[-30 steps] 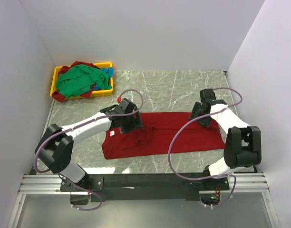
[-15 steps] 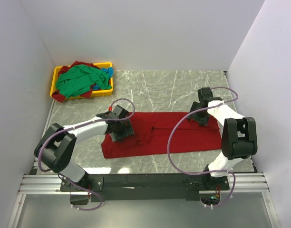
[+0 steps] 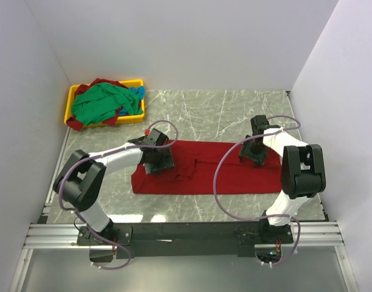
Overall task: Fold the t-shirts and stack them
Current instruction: Fold the tshirt
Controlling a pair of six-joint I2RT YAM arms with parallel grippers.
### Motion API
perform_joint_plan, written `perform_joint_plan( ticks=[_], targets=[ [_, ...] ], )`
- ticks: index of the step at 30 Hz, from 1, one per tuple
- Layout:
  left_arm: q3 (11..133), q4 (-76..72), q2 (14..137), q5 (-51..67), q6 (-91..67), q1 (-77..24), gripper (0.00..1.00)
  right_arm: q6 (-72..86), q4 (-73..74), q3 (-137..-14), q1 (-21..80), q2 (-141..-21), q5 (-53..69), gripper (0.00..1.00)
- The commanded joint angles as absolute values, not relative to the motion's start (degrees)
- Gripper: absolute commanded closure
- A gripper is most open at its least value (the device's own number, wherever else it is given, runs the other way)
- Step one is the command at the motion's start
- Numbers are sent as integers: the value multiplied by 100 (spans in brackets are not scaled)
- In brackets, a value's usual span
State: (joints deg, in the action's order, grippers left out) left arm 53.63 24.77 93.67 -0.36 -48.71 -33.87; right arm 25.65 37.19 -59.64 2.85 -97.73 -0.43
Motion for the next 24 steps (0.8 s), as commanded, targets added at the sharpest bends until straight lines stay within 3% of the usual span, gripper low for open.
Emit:
perform_joint_plan(
  ticks=[1,14,24],
  targets=[
    [5510,2215,9983,-299,-4369,-3314,22,2593,4069,-5968,255,-9782,-158,33],
    [6811,2592,10793,-193,-3578,-3120,21,2927,4657,-5897,185,-9177,-457,33],
    [6337,2768,10179,-44,-3252,-3032,20,2716,4404,-6424,193,-8797,-54,33]
  ],
)
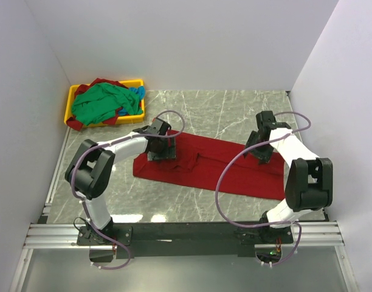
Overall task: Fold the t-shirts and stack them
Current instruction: Fold the tshirt
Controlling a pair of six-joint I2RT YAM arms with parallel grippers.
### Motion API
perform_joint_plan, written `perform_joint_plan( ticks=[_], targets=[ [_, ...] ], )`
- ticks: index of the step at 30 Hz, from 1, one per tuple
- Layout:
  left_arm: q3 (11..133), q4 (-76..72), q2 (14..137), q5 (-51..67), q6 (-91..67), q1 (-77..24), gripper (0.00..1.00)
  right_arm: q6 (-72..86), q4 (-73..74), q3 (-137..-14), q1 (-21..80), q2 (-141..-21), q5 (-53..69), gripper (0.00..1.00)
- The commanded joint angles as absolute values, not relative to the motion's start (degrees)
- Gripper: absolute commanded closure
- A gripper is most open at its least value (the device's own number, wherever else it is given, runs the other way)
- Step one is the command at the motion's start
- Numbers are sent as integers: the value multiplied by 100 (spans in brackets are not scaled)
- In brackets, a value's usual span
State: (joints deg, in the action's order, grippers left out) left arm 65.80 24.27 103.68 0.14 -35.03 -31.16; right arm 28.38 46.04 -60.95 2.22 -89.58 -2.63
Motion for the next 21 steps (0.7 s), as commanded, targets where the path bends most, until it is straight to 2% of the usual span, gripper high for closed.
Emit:
perform_joint_plan(
  ticks=[1,9,21],
  targets=[
    [6346,2803,10047,-44,-3235,-3024,20,2681,4308,-6486,193,-8850,-18,33],
    [7039,3182,9545,657,-3199,-3015,14,2611,3683,-6434,229,-9176,474,33],
    [7207,2857,10492,1309,-3401,-2839,14,2522,3190,-5871,229,-9325,739,33]
  ],
)
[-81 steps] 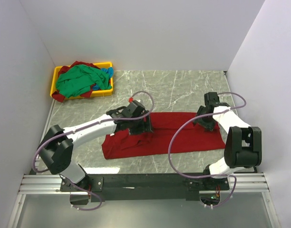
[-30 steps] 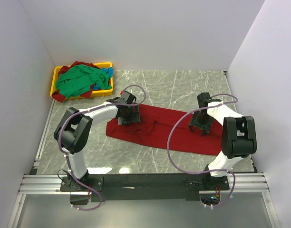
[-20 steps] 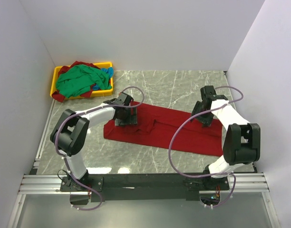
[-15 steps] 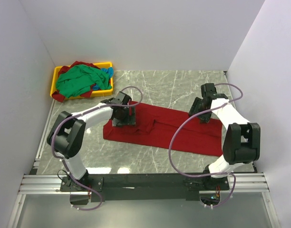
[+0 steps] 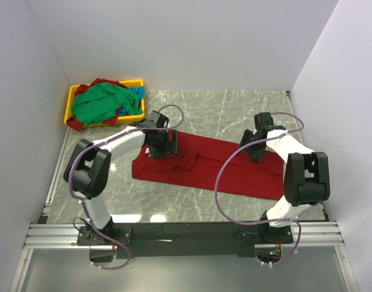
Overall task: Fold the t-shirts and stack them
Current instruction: Fold the tshirt
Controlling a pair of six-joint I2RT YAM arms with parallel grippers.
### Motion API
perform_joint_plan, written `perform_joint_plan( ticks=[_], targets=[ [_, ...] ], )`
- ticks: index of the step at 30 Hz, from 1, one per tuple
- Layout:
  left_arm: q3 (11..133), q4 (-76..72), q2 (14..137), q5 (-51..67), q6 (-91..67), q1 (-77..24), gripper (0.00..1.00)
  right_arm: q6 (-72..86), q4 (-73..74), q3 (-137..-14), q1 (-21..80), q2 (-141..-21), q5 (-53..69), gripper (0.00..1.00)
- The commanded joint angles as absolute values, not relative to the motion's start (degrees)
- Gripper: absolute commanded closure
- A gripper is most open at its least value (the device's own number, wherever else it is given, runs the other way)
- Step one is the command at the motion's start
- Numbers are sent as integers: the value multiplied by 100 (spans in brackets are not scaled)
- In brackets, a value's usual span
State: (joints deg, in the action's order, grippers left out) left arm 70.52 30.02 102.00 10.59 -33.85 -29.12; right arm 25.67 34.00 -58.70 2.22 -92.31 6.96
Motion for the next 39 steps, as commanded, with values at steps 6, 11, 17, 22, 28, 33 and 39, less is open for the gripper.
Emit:
perform_joint_plan(
  ticks=[6,11,17,22,28,33,39],
  targets=[
    [7348,2734,11100,1371,-3437,-2628,14,2601,3305,-5775,220,-9554,791,33],
    [7435,2699,11478,1380,-3130,-2461,14,2812,3094,-5406,237,-9510,809,33],
    [8173,2918,12137,1503,-2664,-2426,15,3111,3032,-4844,299,-9229,931,33],
    [9006,3172,12769,1451,-2593,-2408,15,3225,3111,-4606,334,-9088,1046,33],
    [11129,4093,13980,933,-2391,-2277,14,3383,3094,-4500,491,-9263,1370,33],
    [12109,4428,14632,782,-2382,-2127,14,3550,3085,-4544,851,-9378,1433,33],
    [12648,4526,14854,536,-2382,-1934,14,3902,3103,-4684,1397,-9378,1433,33]
  ],
)
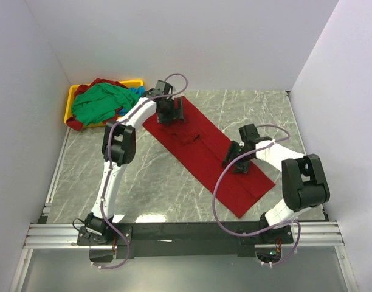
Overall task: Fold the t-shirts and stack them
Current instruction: Fold the tshirt
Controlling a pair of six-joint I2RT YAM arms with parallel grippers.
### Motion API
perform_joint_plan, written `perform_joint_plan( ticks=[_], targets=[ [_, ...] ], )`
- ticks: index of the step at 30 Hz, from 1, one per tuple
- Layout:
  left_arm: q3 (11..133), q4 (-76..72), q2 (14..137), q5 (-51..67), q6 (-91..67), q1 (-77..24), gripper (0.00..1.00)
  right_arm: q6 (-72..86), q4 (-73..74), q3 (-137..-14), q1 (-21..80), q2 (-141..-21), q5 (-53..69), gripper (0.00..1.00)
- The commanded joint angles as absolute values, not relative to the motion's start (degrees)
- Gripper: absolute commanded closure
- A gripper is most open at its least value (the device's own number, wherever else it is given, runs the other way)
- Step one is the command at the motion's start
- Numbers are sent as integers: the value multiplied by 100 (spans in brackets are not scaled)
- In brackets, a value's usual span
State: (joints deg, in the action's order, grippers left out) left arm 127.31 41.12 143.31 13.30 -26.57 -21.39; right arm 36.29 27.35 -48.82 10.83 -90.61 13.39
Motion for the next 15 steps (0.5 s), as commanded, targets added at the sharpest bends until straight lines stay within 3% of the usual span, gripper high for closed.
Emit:
perform_joint_plan(
  ticks=[1,15],
  targets=[
    [12587,4509,14836,484,-2391,-1873,14,4024,3103,-4693,1545,-9369,1441,33],
    [12077,3823,13633,896,-2548,-1828,14,3551,3735,-5440,1995,-8824,519,33]
  ],
)
